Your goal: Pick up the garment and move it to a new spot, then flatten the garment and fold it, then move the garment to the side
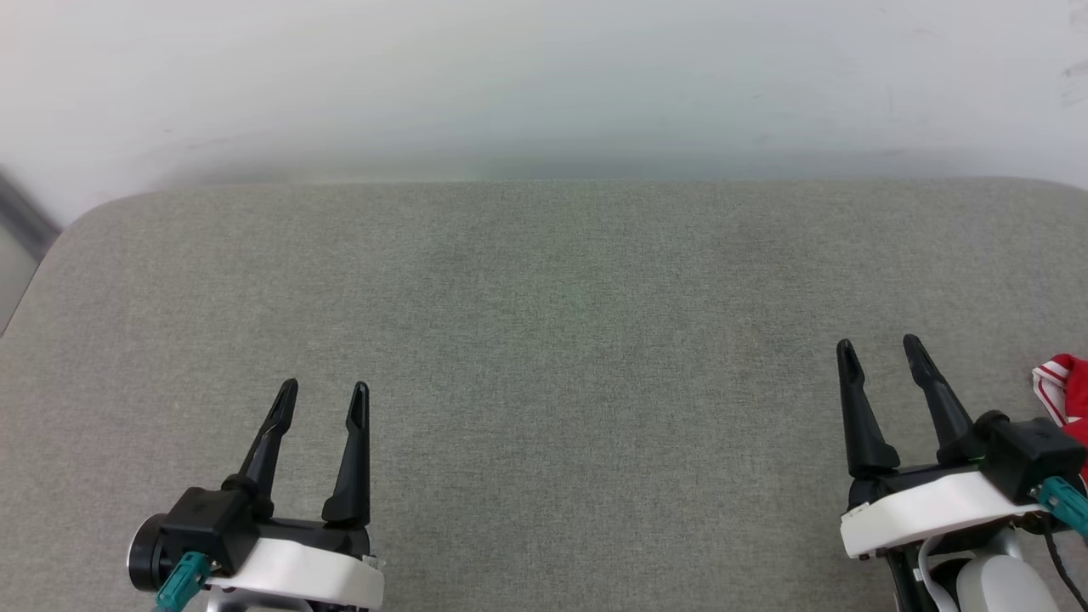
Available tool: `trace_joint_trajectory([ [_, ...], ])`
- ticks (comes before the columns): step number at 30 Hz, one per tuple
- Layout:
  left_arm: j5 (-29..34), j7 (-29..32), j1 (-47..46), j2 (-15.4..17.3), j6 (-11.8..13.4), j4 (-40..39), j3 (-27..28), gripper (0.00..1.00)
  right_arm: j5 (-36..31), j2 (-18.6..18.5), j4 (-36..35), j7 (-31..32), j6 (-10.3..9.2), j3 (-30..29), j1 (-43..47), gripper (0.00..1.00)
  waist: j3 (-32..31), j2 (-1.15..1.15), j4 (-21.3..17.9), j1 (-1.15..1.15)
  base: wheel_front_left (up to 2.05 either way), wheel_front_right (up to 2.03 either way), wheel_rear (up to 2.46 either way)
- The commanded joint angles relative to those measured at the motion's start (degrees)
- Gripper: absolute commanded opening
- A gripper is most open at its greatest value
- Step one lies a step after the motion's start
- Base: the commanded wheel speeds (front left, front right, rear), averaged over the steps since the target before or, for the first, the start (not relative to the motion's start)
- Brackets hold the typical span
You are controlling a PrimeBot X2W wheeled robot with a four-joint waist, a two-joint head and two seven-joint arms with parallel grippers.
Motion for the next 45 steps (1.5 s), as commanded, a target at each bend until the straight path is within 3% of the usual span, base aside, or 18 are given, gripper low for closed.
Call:
trace_joint_trajectory([
  [1,0.4,-0.1,0.3,-0.1,-0.1,0.4,0.2,1.00,-0.3,0.4,0.3,-0.4,-0.04,0.2,-0.5,1.00,0.0,0.00,-0.1,0.01,0.00,0.00,0.00],
  [31,-1.2,-0.1,0.7,-1.0,-0.1,0.3,1.3,1.00,-2.0,1.3,1.5,-0.9,-0.04,-0.1,-1.0,1.00,-0.2,0.00,0.0,0.01,0.00,0.00,0.00],
  [32,-1.2,0.0,0.3,-1.2,0.0,0.6,0.8,0.00,-1.8,0.9,1.6,-1.0,0.00,-0.1,-0.5,0.00,-0.2,0.00,0.0,0.01,0.00,0.00,0.00],
  [35,-1.4,0.3,1.0,-1.3,0.0,2.1,0.6,0.00,-1.6,0.9,3.1,-0.9,0.00,0.0,0.7,0.00,-0.2,0.00,-0.1,0.01,0.00,0.00,0.00],
  [45,-13.0,2.5,0.0,-0.7,0.1,3.6,0.8,0.00,9.6,1.0,3.9,1.6,0.00,-0.8,0.4,0.00,-0.5,0.00,-0.2,0.01,0.00,0.00,0.00],
])
